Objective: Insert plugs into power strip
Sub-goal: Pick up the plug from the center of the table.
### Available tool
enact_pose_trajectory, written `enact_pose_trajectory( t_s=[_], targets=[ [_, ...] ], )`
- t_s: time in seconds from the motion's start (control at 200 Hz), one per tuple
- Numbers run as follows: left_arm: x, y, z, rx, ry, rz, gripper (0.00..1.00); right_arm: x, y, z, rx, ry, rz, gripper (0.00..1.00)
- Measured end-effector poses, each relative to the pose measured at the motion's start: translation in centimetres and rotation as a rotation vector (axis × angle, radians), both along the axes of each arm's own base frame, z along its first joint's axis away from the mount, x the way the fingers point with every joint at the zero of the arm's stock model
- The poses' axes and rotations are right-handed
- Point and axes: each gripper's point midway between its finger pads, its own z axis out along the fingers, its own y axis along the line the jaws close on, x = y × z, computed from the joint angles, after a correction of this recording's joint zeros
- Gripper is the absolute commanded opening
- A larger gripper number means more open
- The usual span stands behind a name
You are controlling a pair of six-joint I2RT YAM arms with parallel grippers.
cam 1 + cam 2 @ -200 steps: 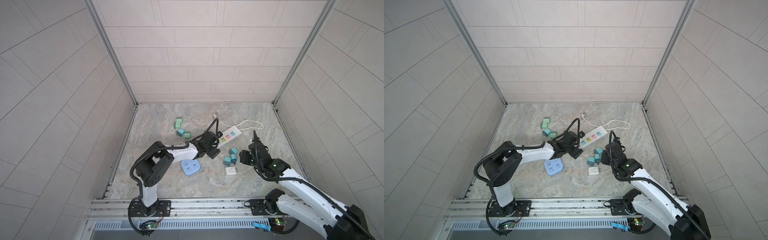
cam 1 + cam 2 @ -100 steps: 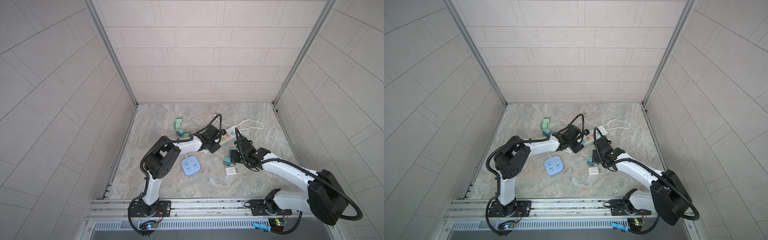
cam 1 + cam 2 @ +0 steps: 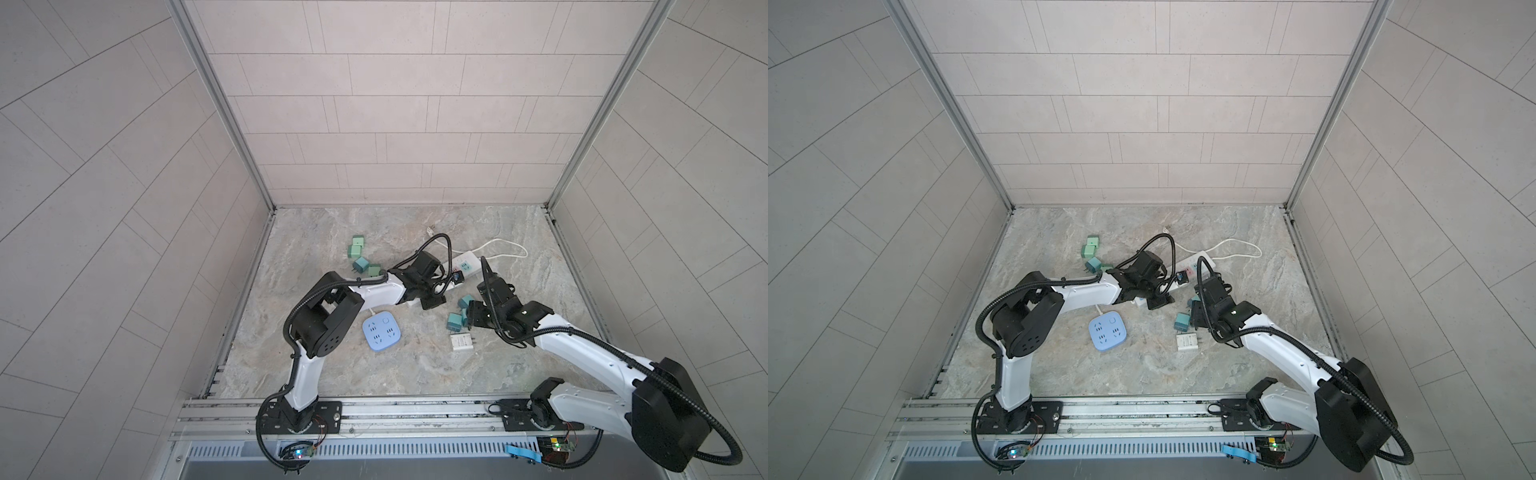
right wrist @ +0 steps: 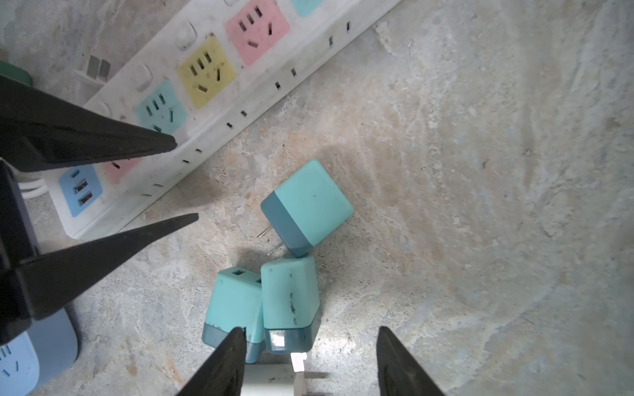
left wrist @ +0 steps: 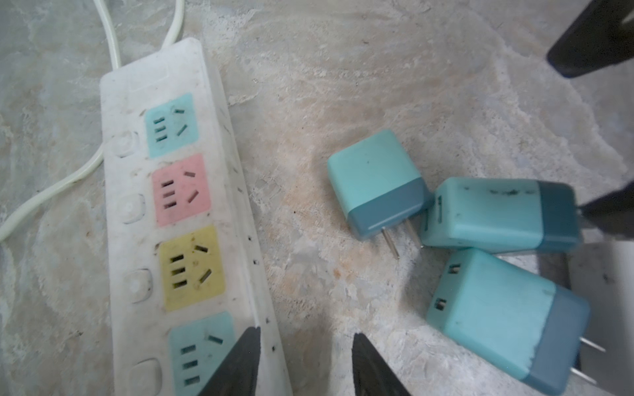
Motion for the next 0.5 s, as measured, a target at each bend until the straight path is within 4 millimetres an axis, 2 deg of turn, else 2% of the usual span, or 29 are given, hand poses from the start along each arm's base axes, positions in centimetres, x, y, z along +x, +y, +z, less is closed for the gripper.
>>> enact_pose_trajectory(
  t_s=[0.045, 0.14, 0.2, 0.27, 0.385, 0.45, 0.5],
  targets=[
    [0.4, 0.0, 0.3, -0.009, -0.013, 0.02, 0.68, 0.0, 0.0, 0.2, 0.003, -0.008, 0.001, 0.65],
    [0.9, 0.7, 1.9, -0.047, -0.049, 0.096, 0.75, 0.0, 0.1, 0.3, 0.004, -0.009, 0.005, 0.65],
    [1.1, 1.8, 4.0, -0.102, -0.087, 0.16, 0.83, 0.0, 0.1, 0.0, -0.004, 0.002, 0.01, 0.64],
    [1.5, 3.8, 7.4, -0.189, -0.143, 0.265, 0.98, 0.2, 0.3, -0.2, -0.024, 0.024, 0.022, 0.61],
    [2.2, 8.0, 13.9, -0.383, -0.197, 0.468, 0.99, 0.8, 1.2, -0.5, -0.059, 0.05, 0.051, 0.56],
    [2.6, 10.4, 16.8, -0.49, -0.182, 0.568, 0.99, 0.9, 1.6, -0.9, -0.074, 0.066, 0.062, 0.53],
    [2.7, 11.9, 18.3, -0.559, -0.163, 0.627, 0.99, 1.0, 1.7, -1.4, -0.085, 0.083, 0.063, 0.51]
  ],
)
